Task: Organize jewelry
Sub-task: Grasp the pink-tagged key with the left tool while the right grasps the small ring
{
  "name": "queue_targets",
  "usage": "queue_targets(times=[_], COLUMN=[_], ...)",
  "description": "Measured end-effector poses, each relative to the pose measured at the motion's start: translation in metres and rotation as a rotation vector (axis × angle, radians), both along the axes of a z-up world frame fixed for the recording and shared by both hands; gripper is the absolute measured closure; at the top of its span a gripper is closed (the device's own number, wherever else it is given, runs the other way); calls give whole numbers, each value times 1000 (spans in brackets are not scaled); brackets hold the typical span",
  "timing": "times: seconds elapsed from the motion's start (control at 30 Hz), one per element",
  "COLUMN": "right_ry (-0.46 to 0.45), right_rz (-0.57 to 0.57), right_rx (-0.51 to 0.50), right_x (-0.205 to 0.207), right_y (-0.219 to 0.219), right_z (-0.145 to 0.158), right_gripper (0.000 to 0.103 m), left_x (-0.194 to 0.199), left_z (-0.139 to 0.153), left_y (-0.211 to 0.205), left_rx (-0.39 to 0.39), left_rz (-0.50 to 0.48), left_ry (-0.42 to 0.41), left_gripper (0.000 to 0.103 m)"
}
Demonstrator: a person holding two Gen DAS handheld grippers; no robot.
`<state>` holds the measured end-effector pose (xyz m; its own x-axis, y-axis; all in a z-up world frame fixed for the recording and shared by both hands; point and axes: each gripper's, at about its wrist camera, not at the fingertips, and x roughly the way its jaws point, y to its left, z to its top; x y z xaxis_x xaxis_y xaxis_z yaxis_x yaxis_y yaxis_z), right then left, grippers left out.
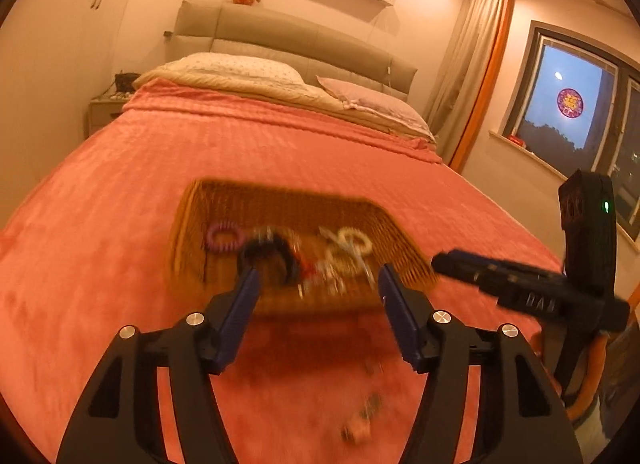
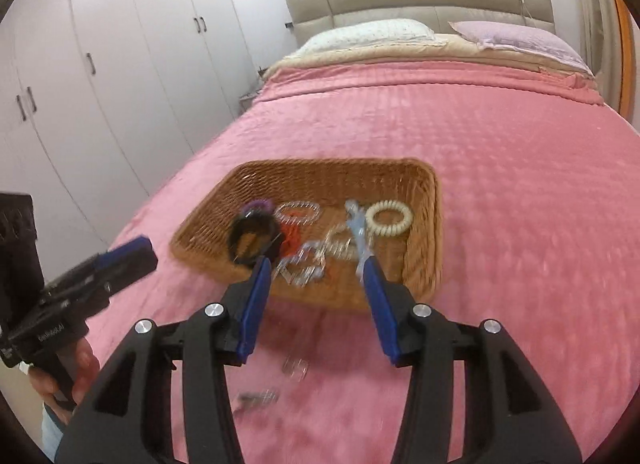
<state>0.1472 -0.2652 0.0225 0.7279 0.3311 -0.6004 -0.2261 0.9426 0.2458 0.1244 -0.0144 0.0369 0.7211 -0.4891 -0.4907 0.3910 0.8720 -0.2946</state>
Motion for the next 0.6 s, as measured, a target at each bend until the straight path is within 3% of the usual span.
queue_targets(times=[0.1, 0.23, 0.47, 0.53, 0.6], right_ry=[-16, 19, 57, 44, 51], right_rz=[-15, -49, -90, -93, -97], right_rx=[4, 0, -14, 4, 12], right_x=[-24, -38, -40, -41, -40], right_y=[3, 8, 5, 0, -3], right_z=[-11, -41, -78, -77, -79], right_gripper=[58, 58, 58, 58, 58], left_x=[-27, -38, -38, -33, -30], left_z=[-17, -54, -78, -84, -90], left_y=[-1, -11, -48, -52, -56], left_rx=[29, 54, 222, 245, 275], left_rz=[-9, -77, -140, -139, -132], left_ry=[26, 145, 180, 197, 217], left_gripper=[43, 43, 48, 55, 71])
